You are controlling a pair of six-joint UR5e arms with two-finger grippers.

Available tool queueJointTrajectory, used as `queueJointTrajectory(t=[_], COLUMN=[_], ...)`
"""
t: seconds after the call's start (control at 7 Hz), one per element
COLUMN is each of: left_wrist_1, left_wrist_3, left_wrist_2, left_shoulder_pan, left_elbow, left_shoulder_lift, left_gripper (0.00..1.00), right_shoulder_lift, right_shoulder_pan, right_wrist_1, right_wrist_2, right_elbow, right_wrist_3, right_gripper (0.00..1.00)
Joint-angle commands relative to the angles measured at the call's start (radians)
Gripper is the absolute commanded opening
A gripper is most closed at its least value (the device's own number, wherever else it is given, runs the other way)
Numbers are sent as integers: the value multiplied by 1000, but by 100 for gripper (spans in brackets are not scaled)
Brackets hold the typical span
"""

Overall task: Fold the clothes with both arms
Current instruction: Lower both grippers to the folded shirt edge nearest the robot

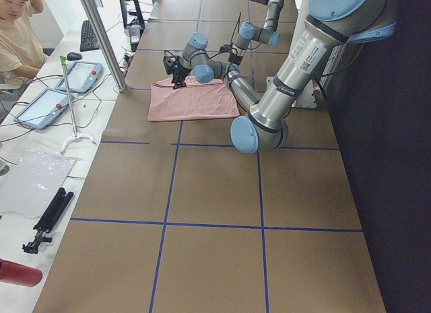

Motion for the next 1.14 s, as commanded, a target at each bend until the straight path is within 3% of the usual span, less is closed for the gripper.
queueJointTrajectory(t=[0.0, 0.29, 0.43, 0.57, 1.0], left_wrist_1=[0, 0, -1, -1, 0], left_wrist_3=[-6, -7, -7, -7, -9], left_wrist_2=[2, 5, 7, 7, 7], left_shoulder_pan=[7, 9, 9, 9, 23], left_elbow=[-1, -4, -30, -33, -60], left_shoulder_lift=[1, 14, 44, 47, 78], left_gripper=[42, 43, 43, 43, 43], right_shoulder_lift=[2, 8, 8, 8, -12], right_shoulder_pan=[-2, -2, 0, 1, 7], right_wrist_1=[1, 0, 0, 1, 1], right_wrist_2=[0, 0, 0, 3, 8], right_elbow=[-5, -10, -10, -8, 50], right_wrist_3=[4, 4, 6, 1, 0], right_gripper=[44, 40, 16, 0, 0])
